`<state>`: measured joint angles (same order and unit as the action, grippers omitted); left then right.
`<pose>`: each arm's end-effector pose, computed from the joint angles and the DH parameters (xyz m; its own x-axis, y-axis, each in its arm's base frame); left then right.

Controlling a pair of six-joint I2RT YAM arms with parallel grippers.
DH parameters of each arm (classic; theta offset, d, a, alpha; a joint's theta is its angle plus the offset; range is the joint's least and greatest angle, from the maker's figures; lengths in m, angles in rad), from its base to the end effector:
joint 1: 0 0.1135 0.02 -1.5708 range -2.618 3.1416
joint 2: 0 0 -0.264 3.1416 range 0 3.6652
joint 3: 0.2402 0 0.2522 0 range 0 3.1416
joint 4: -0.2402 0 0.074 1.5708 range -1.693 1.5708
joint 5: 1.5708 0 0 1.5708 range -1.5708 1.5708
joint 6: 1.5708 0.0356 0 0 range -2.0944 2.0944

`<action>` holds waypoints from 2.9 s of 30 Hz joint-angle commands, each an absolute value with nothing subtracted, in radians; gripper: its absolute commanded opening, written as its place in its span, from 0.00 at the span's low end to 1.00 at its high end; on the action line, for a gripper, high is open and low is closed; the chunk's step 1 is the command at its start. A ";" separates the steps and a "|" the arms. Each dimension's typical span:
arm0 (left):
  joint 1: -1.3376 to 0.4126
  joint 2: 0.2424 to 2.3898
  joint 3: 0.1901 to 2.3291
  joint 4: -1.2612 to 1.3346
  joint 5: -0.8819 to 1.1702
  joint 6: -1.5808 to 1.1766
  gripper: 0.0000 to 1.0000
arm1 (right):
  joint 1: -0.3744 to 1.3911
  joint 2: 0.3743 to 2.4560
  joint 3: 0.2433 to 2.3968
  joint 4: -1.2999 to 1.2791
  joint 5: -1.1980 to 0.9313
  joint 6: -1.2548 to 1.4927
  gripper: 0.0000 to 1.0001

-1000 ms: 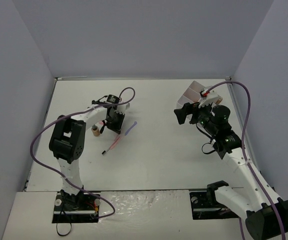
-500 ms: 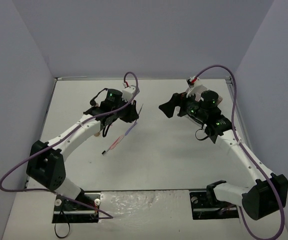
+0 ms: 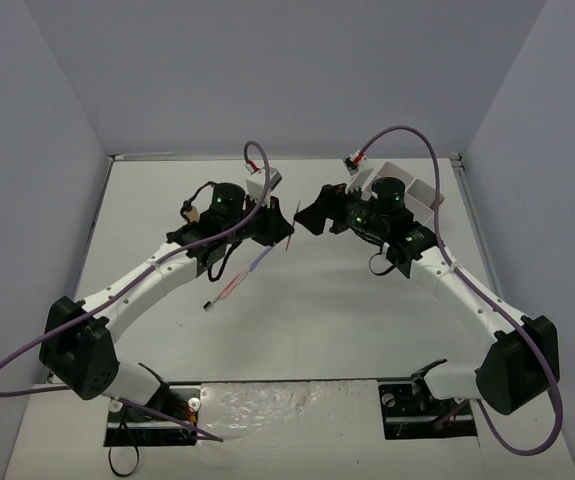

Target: Organize the makeup

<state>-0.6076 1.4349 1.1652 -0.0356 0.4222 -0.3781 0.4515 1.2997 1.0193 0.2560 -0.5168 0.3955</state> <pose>0.2691 -0.2049 0.3356 -0.5400 -0.0346 -0.8409 0.6911 0.5520 -0.4666 0.2679 0.1494 0.3552 -0.3376 0.2085 -0.9179 -0.7517 0.5271 0.3963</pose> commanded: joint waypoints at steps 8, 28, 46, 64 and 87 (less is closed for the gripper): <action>-0.651 1.371 1.181 0.096 0.428 -0.435 0.00 | 0.486 1.331 1.064 0.403 -0.500 0.414 0.54; -0.657 1.339 1.144 0.015 0.267 -0.473 0.41 | 0.482 1.320 1.059 0.331 -0.392 0.261 0.00; -0.423 0.907 0.994 -0.547 -0.211 -0.567 0.97 | 0.139 1.481 0.994 0.820 -0.174 -0.089 0.00; -0.353 0.835 0.899 -0.690 -0.197 -0.646 0.97 | 0.026 1.755 1.102 0.932 -0.234 -0.133 0.14; -0.338 0.811 1.002 -0.748 -0.383 -0.501 0.97 | 0.603 1.701 1.369 0.060 -0.652 -0.503 0.66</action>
<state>-0.3525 0.8388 0.9205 -0.7537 -0.2565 -0.6001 0.4614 1.6344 1.3114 0.2331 -0.5603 -0.3802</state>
